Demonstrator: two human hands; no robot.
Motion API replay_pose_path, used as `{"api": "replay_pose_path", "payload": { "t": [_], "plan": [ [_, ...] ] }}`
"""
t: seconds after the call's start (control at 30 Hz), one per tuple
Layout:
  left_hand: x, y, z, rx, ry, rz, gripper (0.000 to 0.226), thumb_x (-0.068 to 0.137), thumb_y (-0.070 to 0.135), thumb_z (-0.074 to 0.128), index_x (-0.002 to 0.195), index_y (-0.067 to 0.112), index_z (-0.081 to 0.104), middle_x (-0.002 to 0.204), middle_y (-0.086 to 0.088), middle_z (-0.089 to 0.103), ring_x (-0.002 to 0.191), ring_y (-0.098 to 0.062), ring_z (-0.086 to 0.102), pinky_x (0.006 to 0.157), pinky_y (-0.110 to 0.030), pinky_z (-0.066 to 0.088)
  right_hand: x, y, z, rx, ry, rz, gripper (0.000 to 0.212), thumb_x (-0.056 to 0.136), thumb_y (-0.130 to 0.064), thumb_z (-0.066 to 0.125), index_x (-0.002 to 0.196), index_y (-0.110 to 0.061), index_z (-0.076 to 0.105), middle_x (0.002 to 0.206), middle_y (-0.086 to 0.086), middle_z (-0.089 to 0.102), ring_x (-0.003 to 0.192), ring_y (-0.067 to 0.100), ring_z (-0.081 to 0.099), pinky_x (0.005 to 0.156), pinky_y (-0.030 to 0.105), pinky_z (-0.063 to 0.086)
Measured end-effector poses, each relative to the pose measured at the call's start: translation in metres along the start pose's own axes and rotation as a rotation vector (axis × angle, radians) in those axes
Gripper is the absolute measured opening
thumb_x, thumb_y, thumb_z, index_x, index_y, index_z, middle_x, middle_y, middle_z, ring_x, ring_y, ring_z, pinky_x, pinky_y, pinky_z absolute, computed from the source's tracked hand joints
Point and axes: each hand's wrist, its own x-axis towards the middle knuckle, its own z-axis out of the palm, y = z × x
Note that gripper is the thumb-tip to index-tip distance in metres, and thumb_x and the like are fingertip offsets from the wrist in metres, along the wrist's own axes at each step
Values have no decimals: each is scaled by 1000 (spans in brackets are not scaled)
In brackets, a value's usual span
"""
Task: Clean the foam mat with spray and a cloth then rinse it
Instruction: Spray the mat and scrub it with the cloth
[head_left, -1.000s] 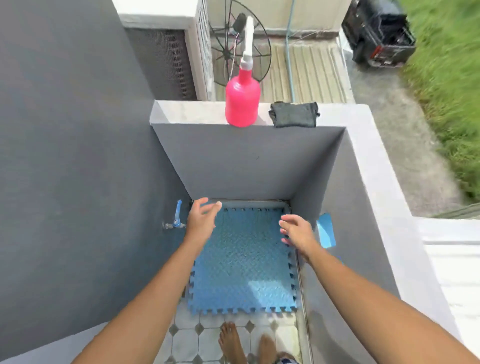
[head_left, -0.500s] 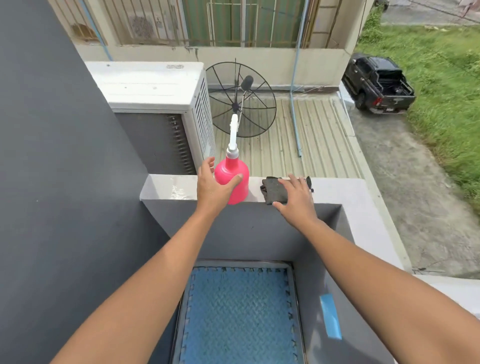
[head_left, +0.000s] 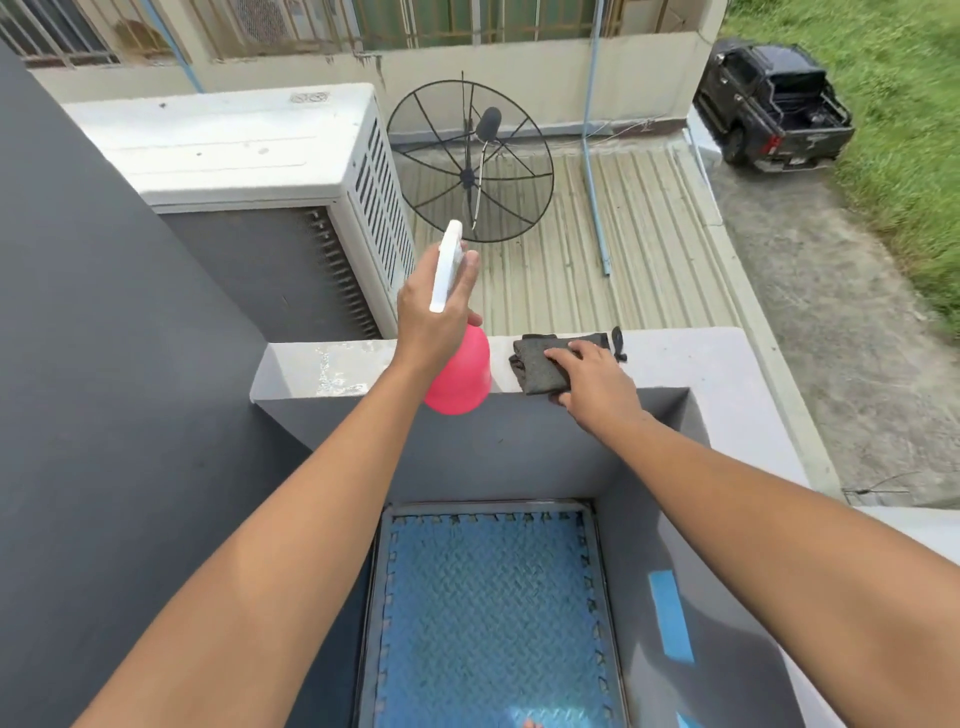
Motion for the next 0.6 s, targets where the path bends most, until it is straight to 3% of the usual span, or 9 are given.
{"api": "replay_pose_path", "payload": {
  "t": [0.07, 0.13, 0.23, 0.3, 0.37, 0.47, 0.53, 0.6],
  "plan": [
    [-25, 9, -4, 11, -9, 28, 23, 105, 38, 56, 110, 18, 65, 82, -5, 60, 52, -24, 71, 54, -33, 55, 4, -6, -12, -42, -39, 7, 59, 87, -27, 73, 141, -34, 50, 139, 5, 49, 126, 31, 46, 94, 44, 49],
    [-54, 13, -11, 3, -34, 43, 14, 106, 38, 55, 106, 28, 65, 88, -10, 63, 52, -25, 70, 53, -31, 54, 1, -13, -22, -28, -29, 29, 40, 93, -24, 63, 133, -29, 58, 128, 7, 55, 116, 33, 53, 89, 43, 49],
    [-102, 10, -31, -34, -44, -10, 10, 107, 40, 52, 110, 44, 60, 98, 18, 65, 51, -27, 69, 55, -38, 60, -23, -26, -29, 146, -21, 64, 25, 96, -20, 52, 116, -23, 66, 112, 7, 66, 104, 33, 59, 81, 38, 45],
    [-135, 0, -47, -23, -77, -48, 11, 108, 41, 49, 109, 45, 60, 100, 18, 66, 48, -27, 69, 55, -45, 60, -55, -37, -26, 413, -57, 127, 19, 97, -23, 51, 110, -24, 65, 107, 4, 69, 101, 29, 61, 80, 36, 46],
    [-170, -16, -61, 5, -135, -92, 14, 108, 41, 49, 108, 38, 63, 102, -3, 69, 46, -29, 68, 55, -50, 58, -100, -48, -10, 675, -110, 200, 20, 99, -30, 52, 114, -24, 65, 109, 2, 70, 103, 25, 63, 86, 36, 50],
    [-221, -51, -76, 66, -191, -173, 35, 106, 44, 50, 110, 12, 65, 108, -26, 67, 42, -26, 66, 52, -53, 56, -175, -62, 32, 807, -94, 257, 27, 96, -39, 53, 115, -26, 67, 107, -4, 73, 103, 19, 66, 96, 42, 53],
    [-256, -81, -86, 109, -226, -224, 39, 105, 44, 52, 104, 6, 63, 101, -28, 66, 40, -24, 65, 51, -51, 54, -219, -68, 67, 853, -76, 320, 23, 97, -31, 55, 115, -25, 69, 105, -5, 73, 102, 17, 66, 97, 40, 52],
    [-289, -115, -94, 166, -255, -288, 35, 105, 44, 54, 94, 12, 62, 80, -19, 64, 41, -23, 66, 52, -41, 53, -257, -73, 99, 898, -68, 391, 24, 100, -22, 55, 121, -23, 68, 108, -6, 72, 105, 15, 65, 95, 33, 49]
  ]
}}
